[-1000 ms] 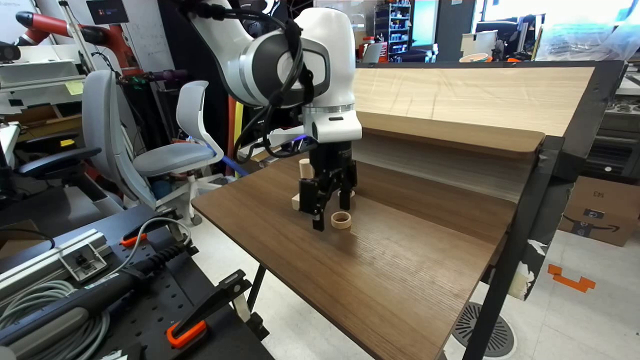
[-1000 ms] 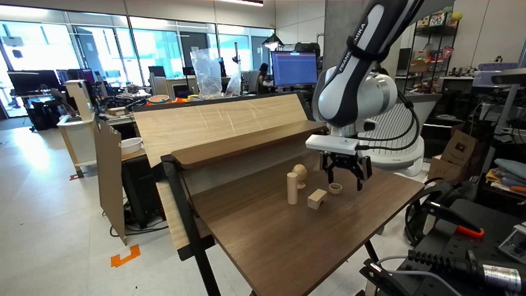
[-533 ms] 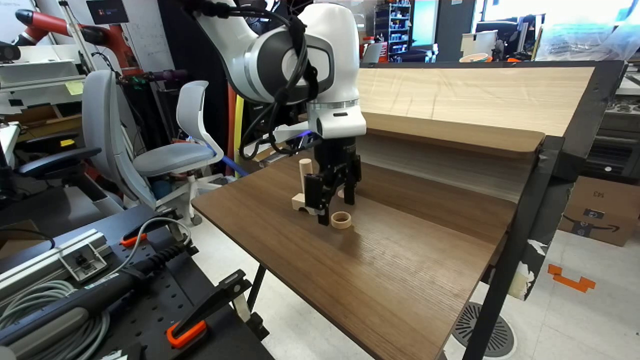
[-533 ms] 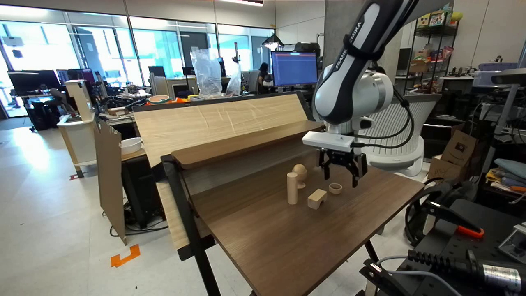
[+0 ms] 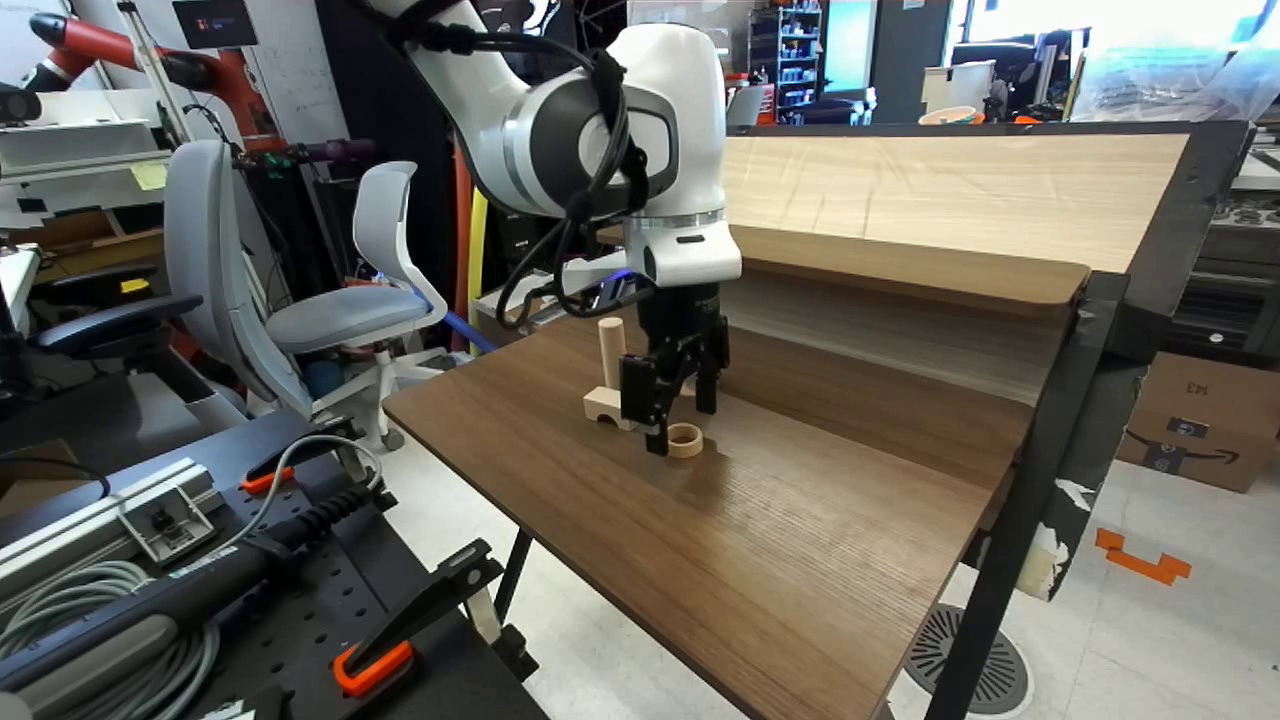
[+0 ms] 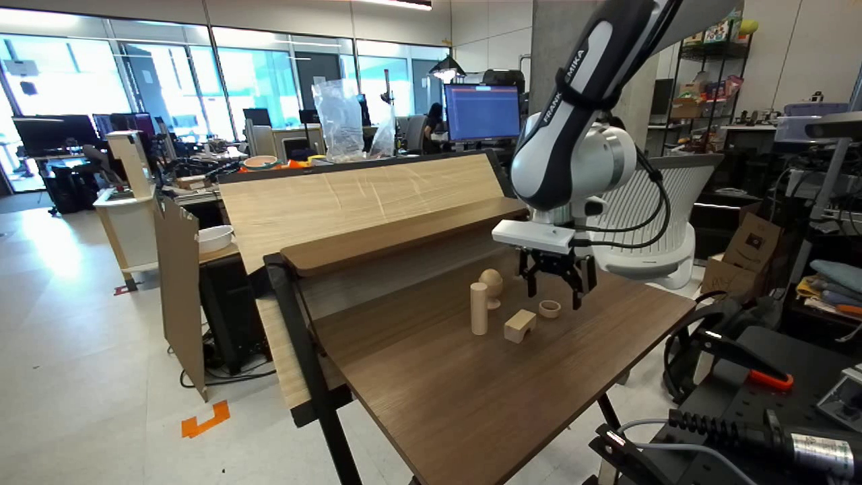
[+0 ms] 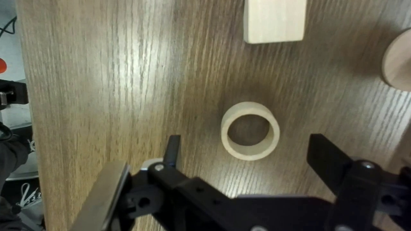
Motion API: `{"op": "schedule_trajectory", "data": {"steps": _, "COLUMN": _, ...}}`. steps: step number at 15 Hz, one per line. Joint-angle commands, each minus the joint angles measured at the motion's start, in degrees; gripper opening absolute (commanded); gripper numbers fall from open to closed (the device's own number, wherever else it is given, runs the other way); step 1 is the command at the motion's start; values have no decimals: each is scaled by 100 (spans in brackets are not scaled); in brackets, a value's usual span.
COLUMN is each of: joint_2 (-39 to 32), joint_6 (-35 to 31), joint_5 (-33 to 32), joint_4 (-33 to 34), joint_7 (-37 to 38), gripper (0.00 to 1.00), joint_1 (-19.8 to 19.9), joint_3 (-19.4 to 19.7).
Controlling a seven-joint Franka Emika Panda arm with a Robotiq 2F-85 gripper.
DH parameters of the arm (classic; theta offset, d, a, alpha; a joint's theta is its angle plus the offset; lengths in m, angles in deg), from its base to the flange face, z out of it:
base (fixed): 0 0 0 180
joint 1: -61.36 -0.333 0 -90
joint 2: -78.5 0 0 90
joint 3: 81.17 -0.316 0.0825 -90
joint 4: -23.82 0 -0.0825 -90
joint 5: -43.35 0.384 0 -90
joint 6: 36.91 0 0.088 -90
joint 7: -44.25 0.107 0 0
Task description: Place the wooden ring on the wooden cylinder
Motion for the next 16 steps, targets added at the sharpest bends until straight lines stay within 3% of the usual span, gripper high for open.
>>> {"op": "schedule_trajectory", "data": {"steps": 1, "joint_2": -235, "joint_6": 7, "joint_5": 102, "joint_4": 259, "joint_7": -61, "gripper": 91, "joint_1": -20, "joint_3": 31}}
{"op": "schedule_trajectory", "data": {"steps": 2, "joint_2": -257, "joint_6": -40, "joint_5": 79, "joint_4": 266, "joint_7": -52, "gripper": 74, "joint_1": -42, "joint_3": 52}}
{"op": "schedule_trajectory", "data": {"steps": 9, "joint_2": -379, "joint_6": -132, "joint_5": 41, "joint_4": 385, "joint_7": -44, "gripper": 20, "joint_1": -55, "joint_3": 124}}
{"op": "schedule_trajectory", "data": {"steps": 16, "joint_2": -79, "joint_6": -333, "joint_5": -20, "joint_4": 93, "joint_7": -84, "gripper": 20, "joint_1": -186, "joint_3": 150}}
